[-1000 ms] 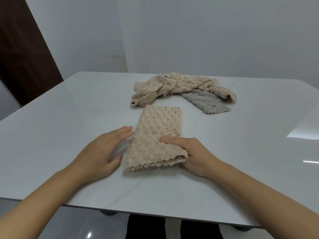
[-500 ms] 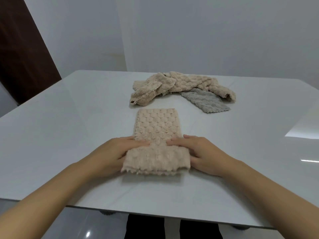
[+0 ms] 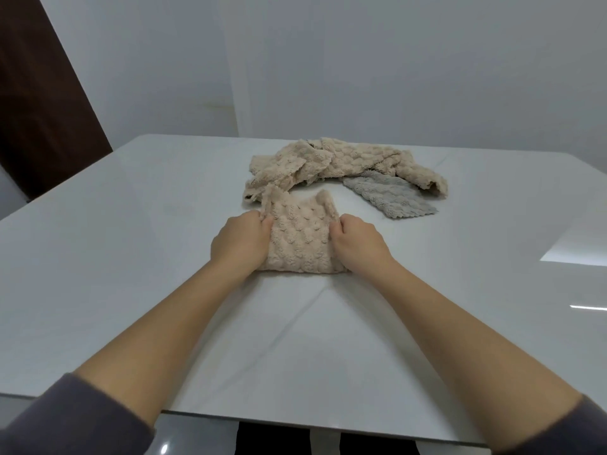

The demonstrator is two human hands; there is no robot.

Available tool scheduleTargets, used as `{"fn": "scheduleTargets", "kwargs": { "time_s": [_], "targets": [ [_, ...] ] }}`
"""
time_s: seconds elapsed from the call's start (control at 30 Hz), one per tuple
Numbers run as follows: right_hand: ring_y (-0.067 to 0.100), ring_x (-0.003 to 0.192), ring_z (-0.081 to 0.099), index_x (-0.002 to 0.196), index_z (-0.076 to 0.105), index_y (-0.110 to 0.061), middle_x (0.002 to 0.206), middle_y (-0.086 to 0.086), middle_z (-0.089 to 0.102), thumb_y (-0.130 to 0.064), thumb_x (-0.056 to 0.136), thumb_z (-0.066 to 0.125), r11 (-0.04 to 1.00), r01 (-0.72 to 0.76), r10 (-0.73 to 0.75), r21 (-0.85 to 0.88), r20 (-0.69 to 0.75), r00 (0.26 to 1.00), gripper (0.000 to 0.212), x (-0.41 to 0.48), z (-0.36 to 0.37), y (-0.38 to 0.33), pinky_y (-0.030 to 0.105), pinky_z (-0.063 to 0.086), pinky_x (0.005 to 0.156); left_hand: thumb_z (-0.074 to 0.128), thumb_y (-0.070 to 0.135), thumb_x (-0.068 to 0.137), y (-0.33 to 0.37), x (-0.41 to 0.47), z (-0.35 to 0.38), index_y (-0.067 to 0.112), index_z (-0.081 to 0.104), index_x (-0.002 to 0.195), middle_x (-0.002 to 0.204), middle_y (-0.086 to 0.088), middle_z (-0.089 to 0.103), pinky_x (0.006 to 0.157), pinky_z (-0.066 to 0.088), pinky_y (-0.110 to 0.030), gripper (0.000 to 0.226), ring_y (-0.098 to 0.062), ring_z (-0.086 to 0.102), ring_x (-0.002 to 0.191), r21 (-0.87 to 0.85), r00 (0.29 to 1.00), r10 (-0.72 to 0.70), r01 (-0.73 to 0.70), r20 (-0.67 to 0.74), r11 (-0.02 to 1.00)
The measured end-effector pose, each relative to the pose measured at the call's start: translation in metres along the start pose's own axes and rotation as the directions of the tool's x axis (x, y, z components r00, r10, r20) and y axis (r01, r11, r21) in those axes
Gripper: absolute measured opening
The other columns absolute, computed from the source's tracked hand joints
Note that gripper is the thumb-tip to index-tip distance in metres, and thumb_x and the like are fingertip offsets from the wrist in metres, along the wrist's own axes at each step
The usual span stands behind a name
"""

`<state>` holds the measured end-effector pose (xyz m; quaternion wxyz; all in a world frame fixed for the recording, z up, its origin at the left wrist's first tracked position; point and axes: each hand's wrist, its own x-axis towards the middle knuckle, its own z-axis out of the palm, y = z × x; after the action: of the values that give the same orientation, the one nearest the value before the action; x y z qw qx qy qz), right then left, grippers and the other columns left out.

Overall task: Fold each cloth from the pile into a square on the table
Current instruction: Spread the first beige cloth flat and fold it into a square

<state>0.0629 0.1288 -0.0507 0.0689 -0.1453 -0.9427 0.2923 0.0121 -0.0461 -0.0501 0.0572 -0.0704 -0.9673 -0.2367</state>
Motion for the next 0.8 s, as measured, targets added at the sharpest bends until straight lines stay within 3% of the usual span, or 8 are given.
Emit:
{"fn": "scheduleTargets", "kwargs": {
  "time_s": [0.23, 0.33, 0.4, 0.47, 0.53, 0.67, 0.73, 0.8],
  "targets": [
    [0.028, 0.084, 0.048, 0.088, 0.046, -0.013, 0.091, 0.005, 0.051, -0.025, 0.096, 0.042, 0.977, -0.141, 0.151, -0.161, 0.048, 0.987, 0.015, 0.018, 0.001, -0.011, 0.03, 0.036, 0.071, 0.038, 0.022, 0.1, 0.015, 0.018, 0.009, 0.013, 0.056, 0.095, 0.089, -0.003, 0.06, 0.063, 0.033, -0.03, 0.021, -0.023, 0.049, 0.077, 0.409, 0.997, -0.071, 0.048, 0.041, 0.911],
    [0.026, 0.082, 0.047, 0.088, 0.046, -0.014, 0.089, 0.003, 0.05, -0.027, 0.094, 0.047, 0.967, -0.134, 0.143, -0.218, 0.027, 0.989, 0.014, 0.019, 0.003, -0.013, 0.029, 0.034, 0.068, 0.041, 0.022, 0.098, 0.015, 0.018, 0.011, 0.011, 0.047, 0.12, 0.105, -0.007, 0.063, 0.062, 0.031, -0.031, 0.026, -0.027, 0.059, 0.087, 0.444, 0.998, -0.011, 0.036, -0.058, 0.895],
    [0.026, 0.082, 0.047, 0.088, 0.047, -0.014, 0.088, 0.003, 0.05, -0.027, 0.093, 0.049, 0.964, -0.127, 0.134, -0.232, 0.015, 0.991, 0.014, 0.02, 0.004, -0.012, 0.029, 0.033, 0.067, 0.048, 0.016, 0.092, 0.008, 0.022, 0.013, 0.014, 0.038, 0.133, 0.127, -0.009, 0.054, 0.073, 0.036, -0.034, 0.042, -0.029, 0.055, 0.11, 0.452, 0.965, 0.238, -0.164, -0.113, 0.877],
    [0.026, 0.082, 0.048, 0.088, 0.047, -0.014, 0.088, 0.003, 0.051, -0.029, 0.092, 0.049, 0.964, -0.116, 0.122, -0.241, 0.01, 0.992, 0.016, 0.022, 0.004, -0.011, 0.029, 0.034, 0.066, 0.047, 0.002, 0.087, 0.001, 0.024, 0.011, 0.022, 0.035, 0.143, 0.153, -0.004, 0.031, 0.101, 0.032, -0.045, 0.061, -0.026, 0.031, 0.139, 0.4, 0.873, 0.485, -0.461, 0.047, 0.792],
    [0.027, 0.08, 0.049, 0.086, 0.049, -0.015, 0.086, 0.002, 0.052, -0.033, 0.092, 0.048, 0.968, -0.078, 0.082, -0.238, 0.007, 0.997, 0.02, 0.022, 0.004, -0.009, 0.028, 0.032, 0.06, 0.037, 0.003, 0.092, -0.001, 0.021, 0.005, 0.029, 0.031, 0.147, 0.158, 0.005, 0.024, 0.114, 0.019, -0.048, 0.061, -0.018, 0.021, 0.145, 0.292, 0.836, 0.487, -0.546, 0.253, 0.785],
    [0.018, 0.079, 0.06, 0.091, 0.06, -0.023, 0.08, -0.007, 0.064, -0.041, 0.087, 0.052, 1.0, 0.017, -0.018, 0.017, 0.034, 0.999, 0.02, 0.013, -0.007, 0.004, 0.028, 0.039, 0.059, 0.033, 0.025, 0.095, -0.005, 0.01, -0.015, 0.035, 0.049, 0.129, 0.124, 0.008, 0.056, 0.095, 0.035, -0.039, 0.039, -0.016, 0.052, 0.115, 0.291, 0.855, 0.369, -0.481, 0.365, 0.827],
    [0.007, 0.071, 0.061, 0.097, 0.061, -0.026, 0.076, -0.008, 0.069, -0.039, 0.087, 0.057, 0.978, 0.06, -0.081, 0.199, 0.101, 0.992, 0.017, 0.005, -0.016, 0.01, 0.026, 0.042, 0.06, 0.037, 0.039, 0.095, -0.005, 0.008, -0.028, 0.031, 0.058, 0.098, 0.095, 0.011, 0.063, 0.079, 0.039, -0.034, 0.024, -0.013, 0.06, 0.09, 0.292, 0.9, 0.303, -0.395, 0.313, 0.871],
    [0.001, 0.065, 0.058, 0.1, 0.061, -0.029, 0.071, -0.009, 0.069, -0.033, 0.086, 0.06, 0.964, 0.099, -0.136, 0.246, 0.139, 0.981, 0.014, 0.001, -0.018, 0.014, 0.024, 0.041, 0.062, 0.043, 0.051, 0.093, -0.002, 0.01, -0.031, 0.023, 0.053, 0.088, 0.076, 0.012, 0.062, 0.064, 0.043, -0.03, 0.03, -0.008, 0.059, 0.069, 0.144, 0.947, 0.191, -0.233, 0.258, 0.962]
  ]
}}
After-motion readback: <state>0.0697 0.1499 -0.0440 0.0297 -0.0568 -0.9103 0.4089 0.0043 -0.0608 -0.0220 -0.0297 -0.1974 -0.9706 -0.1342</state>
